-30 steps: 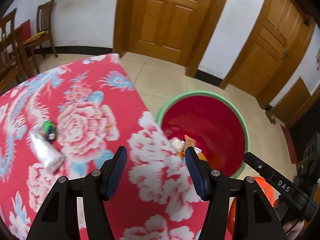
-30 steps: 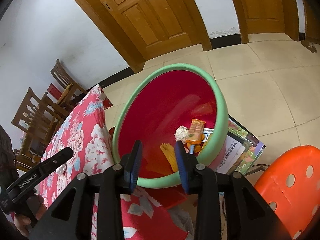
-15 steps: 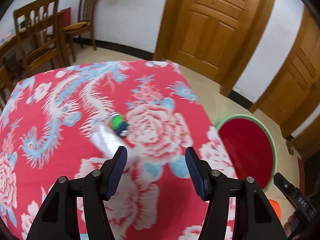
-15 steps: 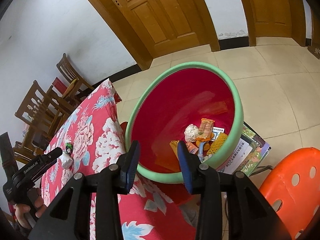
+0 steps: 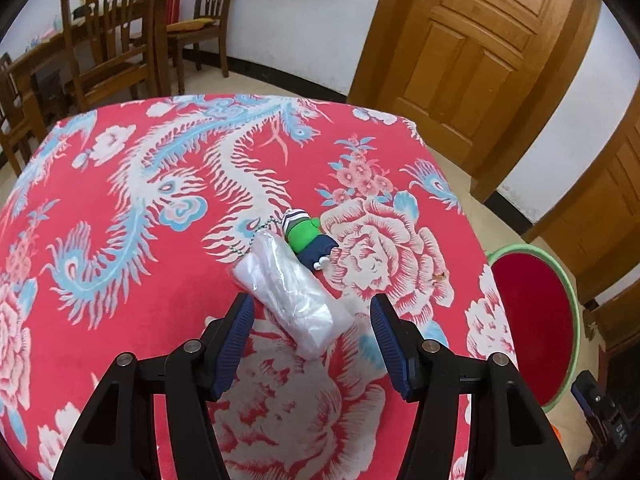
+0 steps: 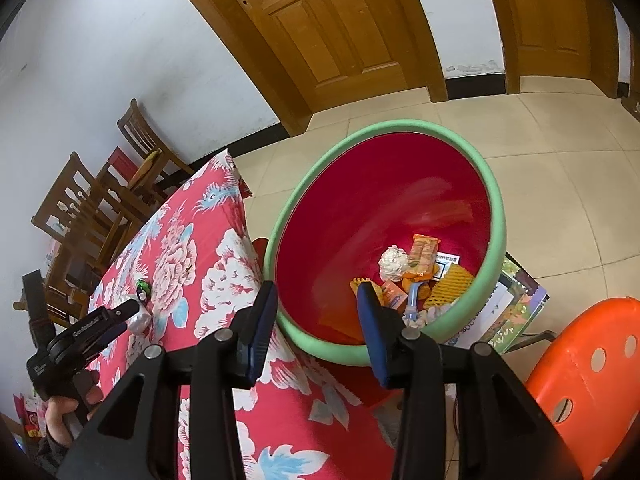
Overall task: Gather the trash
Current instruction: 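Move the left gripper to the clear plastic bag while the right returns toward the green toy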
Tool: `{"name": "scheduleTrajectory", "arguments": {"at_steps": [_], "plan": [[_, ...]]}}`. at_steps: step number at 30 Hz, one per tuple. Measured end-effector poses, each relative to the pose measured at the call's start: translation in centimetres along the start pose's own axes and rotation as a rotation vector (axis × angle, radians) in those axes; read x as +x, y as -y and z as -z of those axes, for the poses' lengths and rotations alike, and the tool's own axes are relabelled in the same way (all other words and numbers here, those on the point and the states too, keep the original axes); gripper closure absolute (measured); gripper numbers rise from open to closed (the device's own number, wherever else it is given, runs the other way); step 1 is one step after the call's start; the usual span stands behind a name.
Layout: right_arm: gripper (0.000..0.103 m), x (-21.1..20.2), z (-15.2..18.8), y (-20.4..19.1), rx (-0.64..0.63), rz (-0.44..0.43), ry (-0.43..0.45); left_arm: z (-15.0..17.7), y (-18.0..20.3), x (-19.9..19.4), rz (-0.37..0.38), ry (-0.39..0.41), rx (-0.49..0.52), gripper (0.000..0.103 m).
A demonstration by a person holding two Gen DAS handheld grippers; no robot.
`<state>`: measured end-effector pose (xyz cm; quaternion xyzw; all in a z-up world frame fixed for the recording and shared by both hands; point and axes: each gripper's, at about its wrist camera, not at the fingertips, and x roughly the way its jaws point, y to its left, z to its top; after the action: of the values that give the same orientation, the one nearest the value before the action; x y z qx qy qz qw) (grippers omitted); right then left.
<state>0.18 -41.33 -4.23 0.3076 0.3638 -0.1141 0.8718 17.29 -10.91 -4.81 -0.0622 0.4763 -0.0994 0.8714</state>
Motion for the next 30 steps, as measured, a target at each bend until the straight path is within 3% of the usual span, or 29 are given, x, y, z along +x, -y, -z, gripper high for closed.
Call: {"name": "scheduleTrajectory", "arguments": {"at_steps": [3,5,17,30], "plan": [[0.059,0.1,0.0,-0.4,-0.009,-0.002,-0.003,0.1,-0.1,0.6,0.008,-0.012,0.0,0.042],[0.059,0.2,0.0,-0.7,-0.015,-0.005,-0.005,0.2,-0.1,0.9,0.012,-0.017,0.001,0.052],[0.059,0.3,0.4,-3.9,-0.073,-0.03,-0.02,0.7,-1.5,-0.2,0.07,-0.01,0.003,0.065],[0.059,1.2,1.6,-9.8,-0.171,-0.093,-0.06,0.7,-5.7,-3.2,0.06,0.04,-0.031,0.067]]}}
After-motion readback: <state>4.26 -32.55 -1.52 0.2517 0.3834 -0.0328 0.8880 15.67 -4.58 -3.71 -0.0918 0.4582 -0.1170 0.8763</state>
